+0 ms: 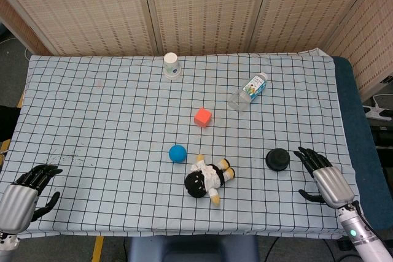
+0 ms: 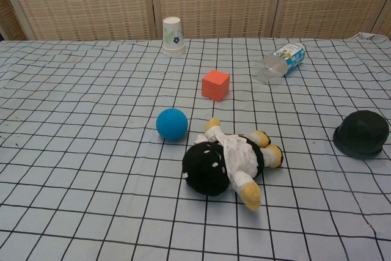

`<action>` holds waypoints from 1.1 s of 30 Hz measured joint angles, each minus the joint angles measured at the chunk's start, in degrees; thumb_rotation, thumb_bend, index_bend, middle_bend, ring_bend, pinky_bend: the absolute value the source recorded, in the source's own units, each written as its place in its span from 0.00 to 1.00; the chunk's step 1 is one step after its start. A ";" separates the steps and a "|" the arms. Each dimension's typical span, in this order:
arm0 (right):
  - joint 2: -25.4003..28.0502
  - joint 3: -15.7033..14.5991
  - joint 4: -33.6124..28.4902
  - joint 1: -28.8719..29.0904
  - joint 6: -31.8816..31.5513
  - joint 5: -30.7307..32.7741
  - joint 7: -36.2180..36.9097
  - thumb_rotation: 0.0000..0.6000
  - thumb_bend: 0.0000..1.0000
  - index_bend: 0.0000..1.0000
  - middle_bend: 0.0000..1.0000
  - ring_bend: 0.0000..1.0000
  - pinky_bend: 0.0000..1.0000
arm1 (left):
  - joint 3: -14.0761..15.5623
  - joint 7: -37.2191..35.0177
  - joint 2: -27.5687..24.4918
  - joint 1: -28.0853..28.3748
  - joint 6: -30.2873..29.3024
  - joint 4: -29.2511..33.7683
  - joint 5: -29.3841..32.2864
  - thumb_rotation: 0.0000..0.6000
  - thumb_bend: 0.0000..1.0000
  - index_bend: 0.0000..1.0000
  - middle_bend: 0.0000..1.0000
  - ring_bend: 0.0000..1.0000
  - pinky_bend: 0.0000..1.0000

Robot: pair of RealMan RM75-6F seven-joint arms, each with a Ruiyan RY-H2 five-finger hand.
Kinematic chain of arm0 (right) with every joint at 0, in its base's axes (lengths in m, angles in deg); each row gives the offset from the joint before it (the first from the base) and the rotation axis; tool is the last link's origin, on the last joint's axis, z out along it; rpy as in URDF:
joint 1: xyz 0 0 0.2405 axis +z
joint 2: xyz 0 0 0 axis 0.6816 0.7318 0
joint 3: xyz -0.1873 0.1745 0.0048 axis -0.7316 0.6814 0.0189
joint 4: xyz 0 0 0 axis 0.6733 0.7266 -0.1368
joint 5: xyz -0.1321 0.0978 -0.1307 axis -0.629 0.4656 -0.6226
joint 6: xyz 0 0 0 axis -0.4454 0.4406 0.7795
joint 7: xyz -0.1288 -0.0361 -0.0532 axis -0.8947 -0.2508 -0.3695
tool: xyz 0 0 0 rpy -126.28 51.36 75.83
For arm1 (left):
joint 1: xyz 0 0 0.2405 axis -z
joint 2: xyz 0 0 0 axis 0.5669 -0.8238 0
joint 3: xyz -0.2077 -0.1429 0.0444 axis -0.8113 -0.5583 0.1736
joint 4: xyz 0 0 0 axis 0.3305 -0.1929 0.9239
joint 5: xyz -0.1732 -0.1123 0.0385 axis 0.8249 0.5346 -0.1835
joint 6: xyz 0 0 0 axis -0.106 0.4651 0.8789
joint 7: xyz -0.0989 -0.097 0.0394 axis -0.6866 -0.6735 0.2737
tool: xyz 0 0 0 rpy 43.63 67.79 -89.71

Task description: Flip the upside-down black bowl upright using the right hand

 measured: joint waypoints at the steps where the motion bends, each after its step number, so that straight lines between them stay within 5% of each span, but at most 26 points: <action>1: -0.04 0.01 0.05 -0.06 -0.01 0.11 -0.18 1.00 0.12 0.00 0.00 0.00 0.14 | 0.12 0.27 -0.03 -0.04 0.11 0.21 -0.09 1.00 0.36 0.27 0.25 0.22 0.44; 11: 0.91 0.23 -0.80 0.25 1.73 1.87 -1.08 1.00 0.12 0.00 0.00 0.00 0.14 | 0.53 1.53 0.13 -0.06 0.43 0.60 -1.10 1.00 0.36 0.27 0.25 0.22 0.44; 17: -2.31 1.75 4.68 1.43 1.61 1.83 -0.33 1.00 0.09 0.00 0.02 0.00 0.14 | 0.32 1.09 0.23 0.24 1.01 0.39 -0.76 1.00 0.36 0.27 0.25 0.22 0.44; 33: -11.21 2.41 21.83 6.88 11.33 3.24 20.97 1.00 0.09 0.00 0.02 0.00 0.14 | 0.18 -0.11 0.34 0.79 2.80 -0.07 0.56 1.00 0.36 0.29 0.25 0.22 0.44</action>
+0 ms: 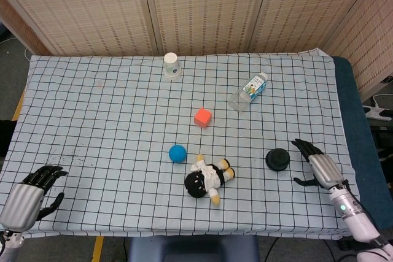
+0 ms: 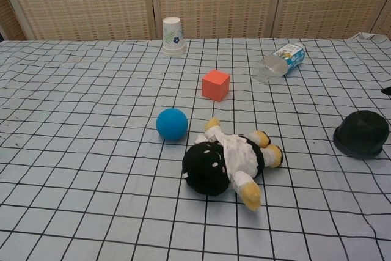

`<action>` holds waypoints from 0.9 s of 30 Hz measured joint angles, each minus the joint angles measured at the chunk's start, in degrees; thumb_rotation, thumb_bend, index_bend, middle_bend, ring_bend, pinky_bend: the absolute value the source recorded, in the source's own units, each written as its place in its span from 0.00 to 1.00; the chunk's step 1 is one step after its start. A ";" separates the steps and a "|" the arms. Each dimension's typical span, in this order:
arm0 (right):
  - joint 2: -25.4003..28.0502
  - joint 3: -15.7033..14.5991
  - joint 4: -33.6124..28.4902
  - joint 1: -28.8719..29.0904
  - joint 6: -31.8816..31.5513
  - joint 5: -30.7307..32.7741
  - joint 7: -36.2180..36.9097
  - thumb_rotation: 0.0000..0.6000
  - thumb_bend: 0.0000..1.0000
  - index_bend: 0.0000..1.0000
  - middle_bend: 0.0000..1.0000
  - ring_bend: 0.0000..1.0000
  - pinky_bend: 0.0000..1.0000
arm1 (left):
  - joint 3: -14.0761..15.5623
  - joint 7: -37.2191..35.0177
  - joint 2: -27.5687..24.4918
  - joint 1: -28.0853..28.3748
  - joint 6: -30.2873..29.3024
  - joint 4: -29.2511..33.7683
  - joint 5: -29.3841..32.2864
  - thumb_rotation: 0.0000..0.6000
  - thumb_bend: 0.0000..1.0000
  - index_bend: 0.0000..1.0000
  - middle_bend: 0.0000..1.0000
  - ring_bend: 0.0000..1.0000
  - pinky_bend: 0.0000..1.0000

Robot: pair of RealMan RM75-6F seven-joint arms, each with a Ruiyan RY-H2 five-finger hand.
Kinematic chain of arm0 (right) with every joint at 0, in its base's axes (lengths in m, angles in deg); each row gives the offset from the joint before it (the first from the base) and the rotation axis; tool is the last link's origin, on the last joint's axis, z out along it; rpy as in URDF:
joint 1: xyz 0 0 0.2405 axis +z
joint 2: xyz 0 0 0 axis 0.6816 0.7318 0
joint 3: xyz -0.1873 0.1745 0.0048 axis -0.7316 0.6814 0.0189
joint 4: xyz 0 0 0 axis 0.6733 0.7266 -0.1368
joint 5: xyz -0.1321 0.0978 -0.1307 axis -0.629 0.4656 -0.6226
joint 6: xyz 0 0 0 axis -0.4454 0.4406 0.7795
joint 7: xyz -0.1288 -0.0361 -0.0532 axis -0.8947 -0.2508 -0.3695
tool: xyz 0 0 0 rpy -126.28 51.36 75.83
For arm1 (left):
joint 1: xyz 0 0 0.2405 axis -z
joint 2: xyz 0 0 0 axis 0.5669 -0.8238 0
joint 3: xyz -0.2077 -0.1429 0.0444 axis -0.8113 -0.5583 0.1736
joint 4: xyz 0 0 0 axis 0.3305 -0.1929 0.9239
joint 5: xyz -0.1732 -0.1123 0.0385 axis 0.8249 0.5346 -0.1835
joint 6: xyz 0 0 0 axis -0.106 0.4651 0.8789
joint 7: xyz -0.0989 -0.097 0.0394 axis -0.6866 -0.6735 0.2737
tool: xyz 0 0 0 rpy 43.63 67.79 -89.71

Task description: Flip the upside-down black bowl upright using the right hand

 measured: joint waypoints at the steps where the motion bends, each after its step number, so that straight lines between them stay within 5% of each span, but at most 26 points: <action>1: -0.47 -0.12 0.93 0.25 0.12 -0.23 0.92 1.00 0.09 0.00 0.02 0.00 0.14 | 0.03 0.04 -0.04 -0.04 -0.10 -0.02 -0.06 1.00 0.36 0.30 0.25 0.22 0.44; 9: -1.45 -0.79 2.09 2.54 3.03 -1.01 7.39 1.00 0.09 0.00 0.03 0.00 0.14 | 0.01 0.01 -0.13 -0.25 -0.59 0.14 -0.18 1.00 0.37 0.31 0.25 0.22 0.45; 27: -5.18 0.20 1.88 6.20 8.60 2.55 -0.45 1.00 0.09 0.04 0.09 0.00 0.16 | 0.09 -0.51 -0.35 -0.24 -0.46 0.16 -0.07 1.00 0.36 0.32 0.25 0.22 0.45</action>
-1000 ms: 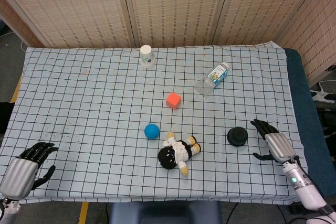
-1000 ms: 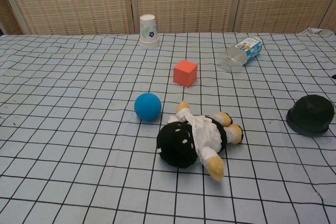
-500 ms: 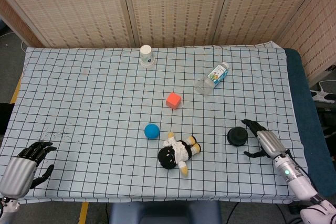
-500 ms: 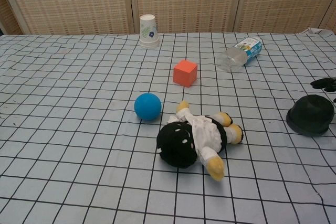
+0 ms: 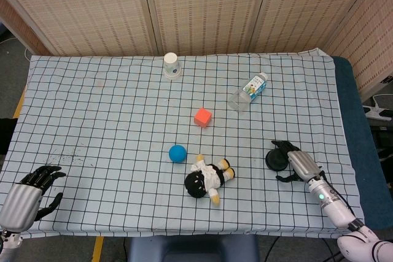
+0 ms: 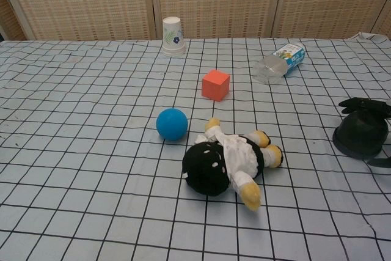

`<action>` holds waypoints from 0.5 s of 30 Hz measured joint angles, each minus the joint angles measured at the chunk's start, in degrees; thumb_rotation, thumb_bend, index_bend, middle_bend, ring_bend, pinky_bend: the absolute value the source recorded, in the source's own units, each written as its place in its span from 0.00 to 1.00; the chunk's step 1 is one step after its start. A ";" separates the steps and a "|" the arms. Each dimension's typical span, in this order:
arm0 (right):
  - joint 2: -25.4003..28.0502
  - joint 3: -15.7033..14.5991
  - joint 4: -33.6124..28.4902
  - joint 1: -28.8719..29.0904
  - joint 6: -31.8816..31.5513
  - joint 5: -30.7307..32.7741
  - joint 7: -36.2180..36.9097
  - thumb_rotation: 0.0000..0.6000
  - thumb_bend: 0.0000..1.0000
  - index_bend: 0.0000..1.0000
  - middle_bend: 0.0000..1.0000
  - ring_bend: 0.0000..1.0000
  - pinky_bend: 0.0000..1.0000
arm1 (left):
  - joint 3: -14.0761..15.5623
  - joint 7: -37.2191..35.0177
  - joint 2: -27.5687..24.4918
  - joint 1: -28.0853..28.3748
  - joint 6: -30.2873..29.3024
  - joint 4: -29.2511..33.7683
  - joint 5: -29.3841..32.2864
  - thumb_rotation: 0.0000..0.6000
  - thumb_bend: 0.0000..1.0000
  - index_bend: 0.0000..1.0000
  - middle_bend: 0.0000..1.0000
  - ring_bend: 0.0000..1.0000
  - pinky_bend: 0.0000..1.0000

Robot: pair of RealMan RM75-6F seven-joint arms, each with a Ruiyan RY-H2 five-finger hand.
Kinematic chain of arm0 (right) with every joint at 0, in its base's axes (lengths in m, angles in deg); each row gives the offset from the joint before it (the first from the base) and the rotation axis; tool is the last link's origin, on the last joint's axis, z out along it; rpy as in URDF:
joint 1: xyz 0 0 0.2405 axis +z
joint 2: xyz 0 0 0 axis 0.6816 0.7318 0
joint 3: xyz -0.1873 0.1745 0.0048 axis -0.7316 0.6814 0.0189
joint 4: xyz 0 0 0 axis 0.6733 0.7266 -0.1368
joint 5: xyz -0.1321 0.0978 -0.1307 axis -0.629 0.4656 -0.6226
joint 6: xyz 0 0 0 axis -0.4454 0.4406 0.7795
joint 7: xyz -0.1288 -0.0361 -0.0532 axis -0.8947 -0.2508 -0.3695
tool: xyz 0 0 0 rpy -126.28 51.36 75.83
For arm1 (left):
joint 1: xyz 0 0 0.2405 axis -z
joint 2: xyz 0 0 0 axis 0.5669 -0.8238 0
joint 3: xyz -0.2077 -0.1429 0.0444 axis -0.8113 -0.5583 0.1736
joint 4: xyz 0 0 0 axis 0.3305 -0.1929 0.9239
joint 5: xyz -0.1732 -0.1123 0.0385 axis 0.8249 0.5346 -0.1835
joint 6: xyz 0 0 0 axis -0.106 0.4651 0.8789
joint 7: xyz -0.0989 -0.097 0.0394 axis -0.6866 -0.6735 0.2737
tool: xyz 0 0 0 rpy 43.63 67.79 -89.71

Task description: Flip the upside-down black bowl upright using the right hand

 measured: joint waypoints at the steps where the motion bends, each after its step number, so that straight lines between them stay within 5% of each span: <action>1: -0.16 0.03 0.04 0.06 0.20 0.23 -0.32 1.00 0.09 0.04 0.09 0.00 0.17 | 0.02 -0.01 -0.02 -0.02 -0.06 0.00 -0.06 1.00 0.36 0.32 0.25 0.22 0.45; 6: -1.24 0.14 0.99 0.07 0.46 1.12 -1.51 1.00 0.09 0.06 0.11 0.02 0.31 | 0.10 -0.11 -0.05 -0.06 -0.15 -0.04 -0.21 1.00 0.37 0.32 0.25 0.22 0.45; 15: -1.65 0.19 1.37 -0.23 -0.35 1.45 -1.45 1.00 0.11 0.10 0.14 0.04 0.31 | 0.17 0.12 -0.02 -0.03 -0.13 0.01 -0.41 1.00 0.36 0.32 0.25 0.22 0.45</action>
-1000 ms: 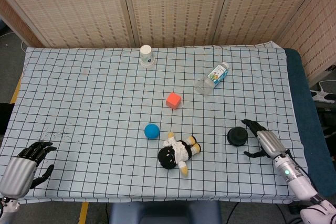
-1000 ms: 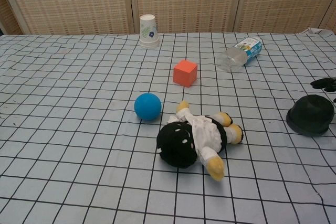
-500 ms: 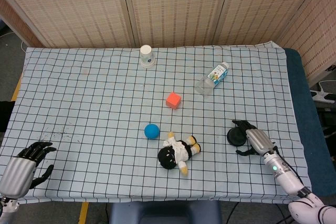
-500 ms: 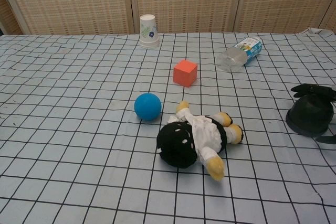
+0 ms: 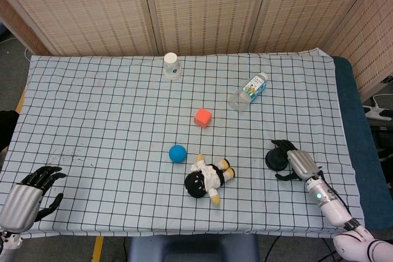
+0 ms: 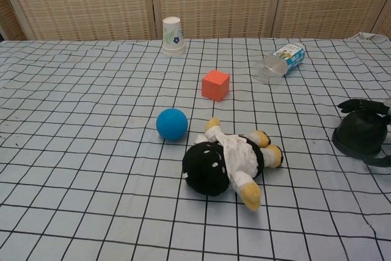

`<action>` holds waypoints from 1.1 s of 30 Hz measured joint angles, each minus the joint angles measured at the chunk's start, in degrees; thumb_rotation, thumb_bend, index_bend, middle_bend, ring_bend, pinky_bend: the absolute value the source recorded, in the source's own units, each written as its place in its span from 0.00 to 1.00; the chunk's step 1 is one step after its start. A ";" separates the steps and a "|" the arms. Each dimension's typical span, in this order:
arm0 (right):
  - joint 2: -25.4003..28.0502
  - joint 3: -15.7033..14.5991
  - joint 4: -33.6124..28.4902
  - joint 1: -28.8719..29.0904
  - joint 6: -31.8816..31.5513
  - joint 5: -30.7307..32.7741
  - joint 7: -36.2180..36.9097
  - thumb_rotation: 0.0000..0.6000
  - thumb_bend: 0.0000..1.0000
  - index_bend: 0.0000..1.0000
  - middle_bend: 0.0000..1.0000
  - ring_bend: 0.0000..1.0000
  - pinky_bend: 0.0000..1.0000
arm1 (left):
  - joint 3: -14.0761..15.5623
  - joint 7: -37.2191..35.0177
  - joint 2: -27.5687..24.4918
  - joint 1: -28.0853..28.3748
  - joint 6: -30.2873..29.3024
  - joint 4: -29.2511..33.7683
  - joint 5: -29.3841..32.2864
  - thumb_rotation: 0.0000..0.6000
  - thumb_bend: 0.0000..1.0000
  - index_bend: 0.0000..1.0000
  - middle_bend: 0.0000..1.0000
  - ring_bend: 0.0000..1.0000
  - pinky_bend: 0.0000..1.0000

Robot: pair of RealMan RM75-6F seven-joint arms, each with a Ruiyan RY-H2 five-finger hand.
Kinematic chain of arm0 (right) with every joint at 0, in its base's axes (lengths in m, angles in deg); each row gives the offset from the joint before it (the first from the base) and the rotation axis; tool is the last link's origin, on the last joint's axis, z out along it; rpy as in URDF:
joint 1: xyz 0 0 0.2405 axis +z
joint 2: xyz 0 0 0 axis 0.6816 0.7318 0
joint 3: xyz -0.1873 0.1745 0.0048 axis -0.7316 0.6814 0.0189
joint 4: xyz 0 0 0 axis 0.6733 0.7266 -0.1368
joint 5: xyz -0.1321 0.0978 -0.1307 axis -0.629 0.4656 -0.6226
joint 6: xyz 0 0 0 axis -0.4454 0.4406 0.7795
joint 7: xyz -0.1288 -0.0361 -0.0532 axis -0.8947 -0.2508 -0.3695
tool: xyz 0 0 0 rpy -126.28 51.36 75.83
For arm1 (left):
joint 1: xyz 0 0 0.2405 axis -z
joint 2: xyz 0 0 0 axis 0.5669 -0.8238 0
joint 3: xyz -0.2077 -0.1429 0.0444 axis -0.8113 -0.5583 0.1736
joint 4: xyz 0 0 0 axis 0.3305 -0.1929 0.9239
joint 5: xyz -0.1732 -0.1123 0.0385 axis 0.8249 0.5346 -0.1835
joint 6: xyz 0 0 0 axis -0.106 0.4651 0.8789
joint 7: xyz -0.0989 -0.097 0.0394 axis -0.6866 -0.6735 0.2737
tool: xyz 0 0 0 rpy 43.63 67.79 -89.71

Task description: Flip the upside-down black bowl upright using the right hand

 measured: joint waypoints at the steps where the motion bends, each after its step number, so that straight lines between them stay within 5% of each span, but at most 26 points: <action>1: -0.01 0.03 0.06 -0.04 -0.12 0.04 -0.02 1.00 0.11 0.10 0.15 0.05 0.31 | 0.01 0.05 0.01 -0.01 -0.01 0.01 -0.02 1.00 0.36 0.32 0.25 0.22 0.45; 7: -0.01 0.03 0.39 -0.18 -0.36 0.22 -0.21 1.00 0.15 0.14 0.19 0.11 0.39 | 0.05 0.20 0.05 -0.01 0.03 0.03 -0.08 1.00 0.36 0.32 0.25 0.22 0.45; 15: 0.26 -0.29 0.63 -0.11 -0.38 0.07 -2.31 1.00 0.33 0.27 0.27 0.22 0.47 | 0.06 0.23 0.04 -0.02 0.02 0.05 -0.10 1.00 0.37 0.33 0.25 0.22 0.45; 27: 0.20 -0.30 0.23 -0.17 -0.40 0.25 -1.73 1.00 0.33 0.26 0.28 0.23 0.47 | 0.06 0.18 0.03 0.01 0.06 0.05 -0.09 1.00 0.37 0.33 0.25 0.22 0.45; 33: 0.70 -0.63 -0.25 -0.16 -0.28 -0.10 -1.26 1.00 0.32 0.18 0.28 0.20 0.46 | 0.07 0.13 0.03 0.01 0.04 0.03 -0.14 1.00 0.36 0.33 0.25 0.22 0.45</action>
